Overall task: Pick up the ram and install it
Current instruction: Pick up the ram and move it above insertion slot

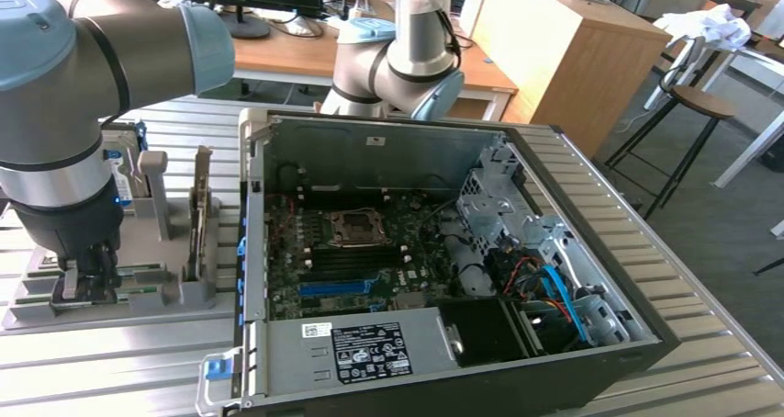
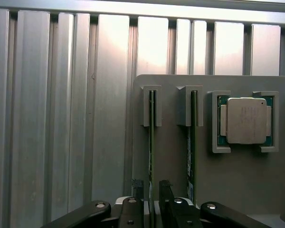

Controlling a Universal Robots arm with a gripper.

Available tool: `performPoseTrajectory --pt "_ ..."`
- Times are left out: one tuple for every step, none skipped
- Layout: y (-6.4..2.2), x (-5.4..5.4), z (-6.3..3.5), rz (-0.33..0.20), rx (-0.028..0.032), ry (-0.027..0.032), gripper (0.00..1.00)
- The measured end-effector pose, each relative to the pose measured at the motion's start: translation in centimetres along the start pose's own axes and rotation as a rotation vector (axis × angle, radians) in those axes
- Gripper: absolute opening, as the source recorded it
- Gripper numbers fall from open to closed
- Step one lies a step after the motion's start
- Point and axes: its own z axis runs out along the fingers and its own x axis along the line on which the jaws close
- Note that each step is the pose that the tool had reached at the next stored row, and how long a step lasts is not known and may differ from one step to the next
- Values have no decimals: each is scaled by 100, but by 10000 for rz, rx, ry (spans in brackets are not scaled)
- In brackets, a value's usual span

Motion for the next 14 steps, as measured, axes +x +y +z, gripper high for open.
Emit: performPoseTrajectory --pt "0 0 0 0 0 -1 26" --pt "0 0 0 0 0 0 26" --pt "0 0 0 0 0 0 26" --pt "0 0 0 0 0 0 19" --pt "0 0 0 0 0 0 19" --pt "0 0 0 0 0 0 19" --pt "0 0 0 0 0 0 19" --pt "0 0 0 0 0 0 19" --pt "0 0 0 0 0 0 19" --pt "0 0 0 0 0 0 19" --pt "0 0 0 0 0 0 19" --pt "0 0 0 0 0 -1 19" --pt "0 0 0 0 0 0 19" --pt "0 0 0 0 0 0 19"
